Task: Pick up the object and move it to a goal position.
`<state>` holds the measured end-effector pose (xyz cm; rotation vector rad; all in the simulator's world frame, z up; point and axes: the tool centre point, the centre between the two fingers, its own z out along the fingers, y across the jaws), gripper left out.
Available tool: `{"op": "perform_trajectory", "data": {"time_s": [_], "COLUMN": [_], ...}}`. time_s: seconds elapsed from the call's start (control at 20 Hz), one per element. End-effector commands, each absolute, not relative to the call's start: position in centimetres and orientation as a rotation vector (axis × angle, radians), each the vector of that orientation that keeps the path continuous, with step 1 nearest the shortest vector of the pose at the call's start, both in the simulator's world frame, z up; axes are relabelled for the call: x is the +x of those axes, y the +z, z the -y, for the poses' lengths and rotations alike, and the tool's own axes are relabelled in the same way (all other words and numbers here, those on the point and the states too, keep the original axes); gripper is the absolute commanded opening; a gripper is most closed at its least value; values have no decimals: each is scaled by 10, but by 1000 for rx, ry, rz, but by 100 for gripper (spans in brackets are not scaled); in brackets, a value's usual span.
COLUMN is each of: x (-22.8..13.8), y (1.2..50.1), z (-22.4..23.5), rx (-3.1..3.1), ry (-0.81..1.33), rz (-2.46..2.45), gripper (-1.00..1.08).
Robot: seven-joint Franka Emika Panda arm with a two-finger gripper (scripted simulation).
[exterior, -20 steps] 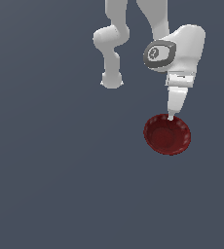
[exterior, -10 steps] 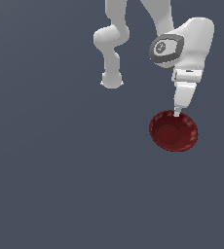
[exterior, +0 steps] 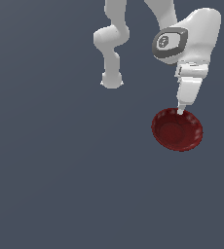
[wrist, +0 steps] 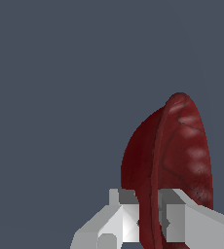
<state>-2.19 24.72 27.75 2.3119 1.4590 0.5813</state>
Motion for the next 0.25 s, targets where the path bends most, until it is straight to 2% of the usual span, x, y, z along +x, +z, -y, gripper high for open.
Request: {"op": "perform_trajectory", "data": {"time_s": [0.0,0.2], "x": [-19,-18], "y": [284,286], "z": [-248,-248], "rx": [2312,2310], "ry": [585,585], "rz": [-1459,-1457], "gripper": [-100,-100]}}
